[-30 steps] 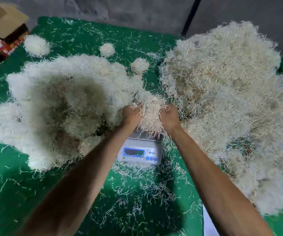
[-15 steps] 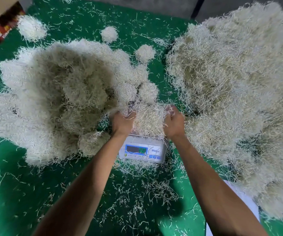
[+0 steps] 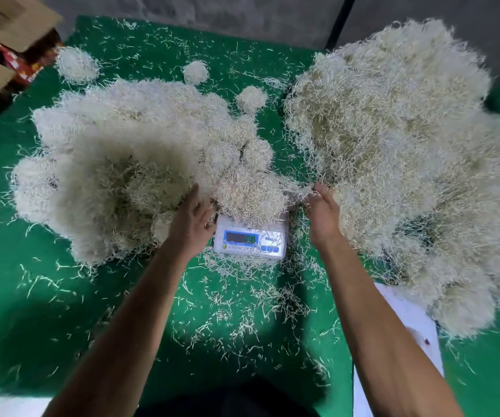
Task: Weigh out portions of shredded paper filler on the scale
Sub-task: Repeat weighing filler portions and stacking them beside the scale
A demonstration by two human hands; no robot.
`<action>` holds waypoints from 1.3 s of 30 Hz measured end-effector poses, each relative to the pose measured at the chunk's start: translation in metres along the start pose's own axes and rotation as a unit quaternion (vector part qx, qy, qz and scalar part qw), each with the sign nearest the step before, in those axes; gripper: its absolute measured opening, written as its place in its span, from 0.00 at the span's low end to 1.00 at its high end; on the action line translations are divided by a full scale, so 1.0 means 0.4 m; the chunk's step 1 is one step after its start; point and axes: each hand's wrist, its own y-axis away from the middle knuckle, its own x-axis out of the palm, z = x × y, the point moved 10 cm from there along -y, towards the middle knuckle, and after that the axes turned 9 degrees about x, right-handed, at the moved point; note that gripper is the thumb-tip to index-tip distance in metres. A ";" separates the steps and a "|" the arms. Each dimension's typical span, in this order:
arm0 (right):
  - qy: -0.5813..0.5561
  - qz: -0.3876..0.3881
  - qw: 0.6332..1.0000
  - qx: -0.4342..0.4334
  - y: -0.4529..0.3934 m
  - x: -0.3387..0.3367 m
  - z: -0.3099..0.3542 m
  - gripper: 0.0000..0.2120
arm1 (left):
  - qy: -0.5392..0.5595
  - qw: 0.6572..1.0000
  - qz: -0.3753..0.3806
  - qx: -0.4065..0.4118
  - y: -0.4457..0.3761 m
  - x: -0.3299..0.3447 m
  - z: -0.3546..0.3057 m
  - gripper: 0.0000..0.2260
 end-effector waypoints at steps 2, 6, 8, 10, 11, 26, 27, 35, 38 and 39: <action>-0.002 0.001 1.000 -0.001 0.023 -0.004 -0.023 0.24 | 0.096 0.995 0.000 -0.022 0.030 -0.008 0.020 0.45; -0.044 0.017 0.999 0.026 0.057 -0.005 -0.074 0.21 | 0.168 0.985 0.011 -0.035 0.085 -0.019 0.052 0.44; -0.078 0.019 0.996 0.037 0.067 -0.013 -0.092 0.26 | 0.177 0.983 0.005 -0.041 0.109 -0.022 0.063 0.45; -0.112 0.020 0.993 0.038 0.068 -0.023 -0.099 0.33 | 0.178 0.983 0.006 -0.045 0.121 -0.021 0.068 0.45; -0.121 0.019 0.992 0.035 0.066 -0.028 -0.098 0.34 | 0.179 0.983 0.005 -0.046 0.129 -0.020 0.067 0.45; 0.066 -0.019 0.995 -0.069 0.025 0.049 -0.033 0.08 | -0.099 0.973 -0.184 0.094 0.052 0.010 -0.045 0.23; 0.052 -0.022 0.997 -0.051 0.012 0.061 -0.031 0.11 | -0.108 0.967 -0.204 0.109 0.036 0.024 -0.069 0.24; 0.099 0.029 0.994 0.034 -0.081 0.193 -0.044 0.15 | -0.350 0.936 -0.023 0.018 -0.085 0.241 -0.035 0.44; 0.065 0.000 0.998 -0.010 -0.095 0.200 0.027 0.08 | -0.326 0.945 -0.040 -0.004 -0.112 0.297 -0.029 0.48; 0.053 -0.007 0.998 -0.017 -0.102 0.190 0.056 0.06 | -0.313 0.949 -0.026 -0.006 -0.119 0.323 -0.030 0.44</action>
